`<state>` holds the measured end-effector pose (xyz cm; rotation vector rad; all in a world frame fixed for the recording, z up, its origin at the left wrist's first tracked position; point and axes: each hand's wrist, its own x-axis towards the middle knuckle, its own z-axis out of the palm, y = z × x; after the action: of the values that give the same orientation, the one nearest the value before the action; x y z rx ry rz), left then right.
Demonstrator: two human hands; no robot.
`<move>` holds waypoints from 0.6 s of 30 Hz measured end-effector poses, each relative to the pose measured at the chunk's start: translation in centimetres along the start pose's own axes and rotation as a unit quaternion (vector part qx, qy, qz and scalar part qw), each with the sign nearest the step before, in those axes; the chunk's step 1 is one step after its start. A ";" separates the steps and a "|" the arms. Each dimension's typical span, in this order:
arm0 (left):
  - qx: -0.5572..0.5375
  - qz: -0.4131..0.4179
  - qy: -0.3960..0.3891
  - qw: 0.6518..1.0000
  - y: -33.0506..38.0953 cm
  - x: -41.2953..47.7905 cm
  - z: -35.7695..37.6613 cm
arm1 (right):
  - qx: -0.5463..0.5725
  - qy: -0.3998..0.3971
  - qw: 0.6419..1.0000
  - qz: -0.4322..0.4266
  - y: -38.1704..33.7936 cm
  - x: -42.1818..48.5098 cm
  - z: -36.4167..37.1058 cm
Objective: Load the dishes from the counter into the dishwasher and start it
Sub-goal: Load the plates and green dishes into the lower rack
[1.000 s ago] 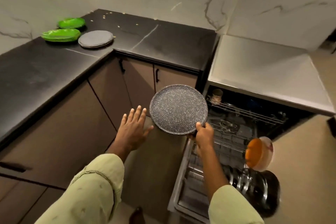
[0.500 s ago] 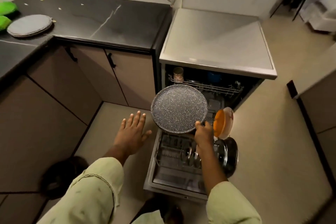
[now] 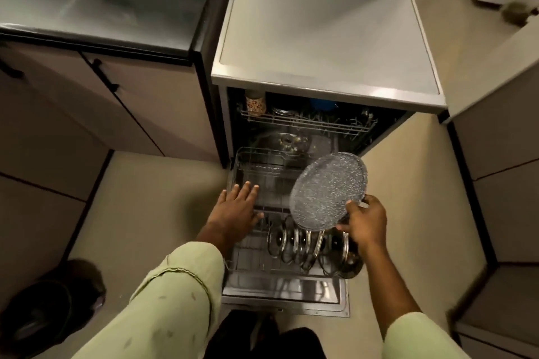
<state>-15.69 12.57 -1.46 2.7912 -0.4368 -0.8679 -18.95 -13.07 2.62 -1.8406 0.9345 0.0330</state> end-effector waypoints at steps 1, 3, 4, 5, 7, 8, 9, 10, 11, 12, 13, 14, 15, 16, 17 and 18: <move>-0.002 0.004 -0.008 1.000 0.2 1.1 0.2 | -0.033 0.011 0.999 -0.010 -0.2 0.8 -0.3; -0.002 0.017 -0.029 0.999 0.7 3.7 1.1 | -0.088 0.030 0.995 -0.025 0.1 3.3 -0.3; 0.000 0.023 -0.041 0.999 1.1 5.1 2.1 | -0.115 0.039 0.992 -0.032 0.5 4.7 -0.1; 0.004 0.029 -0.054 0.998 1.4 6.2 3.0 | -0.143 0.047 0.988 -0.038 1.1 6.1 0.2; 0.006 0.037 -0.083 0.996 1.9 8.7 5.2 | -0.184 0.055 0.980 -0.047 2.4 9.1 1.2; 0.007 0.034 -0.091 0.995 2.1 9.9 6.4 | -0.202 0.054 0.977 -0.051 3.0 10.5 1.8; 0.003 0.029 -0.099 0.995 2.3 11.6 7.6 | -0.218 0.051 0.973 -0.057 3.6 12.2 2.6; 0.000 0.026 -0.113 0.993 2.4 13.0 8.6 | -0.234 0.052 0.969 -0.065 4.3 13.7 3.1; -0.003 0.023 -0.127 0.992 2.5 14.4 9.2 | -0.245 0.053 0.965 -0.077 4.8 15.1 3.6; -0.001 0.022 -0.139 0.990 2.6 16.1 10.2 | -0.254 0.054 0.962 -0.085 5.7 16.6 4.3; 0.006 0.020 -0.148 0.989 2.7 17.6 10.9 | -0.261 0.052 0.960 -0.091 6.2 17.8 4.9; 0.015 0.016 -0.156 0.988 2.6 19.6 12.1 | -0.263 0.050 0.959 -0.097 7.2 19.2 5.7; 0.031 0.013 -0.160 0.987 2.4 21.4 13.0 | -0.266 0.045 0.957 -0.108 8.0 20.5 6.4; 0.045 0.010 -0.160 0.986 2.2 23.2 13.7 | -0.272 0.040 0.955 -0.110 8.5 21.6 7.1; 0.054 0.012 -0.160 0.986 2.2 25.0 15.0 | -0.284 0.036 0.953 -0.100 9.4 22.6 7.8; 0.057 0.012 -0.151 0.987 2.1 26.7 15.9 | -0.290 0.039 0.951 -0.099 9.9 23.5 8.4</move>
<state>-4.33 0.30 -27.78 2.7529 -0.5812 -1.3070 -5.38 -21.78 -18.88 -2.4906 0.8427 0.1227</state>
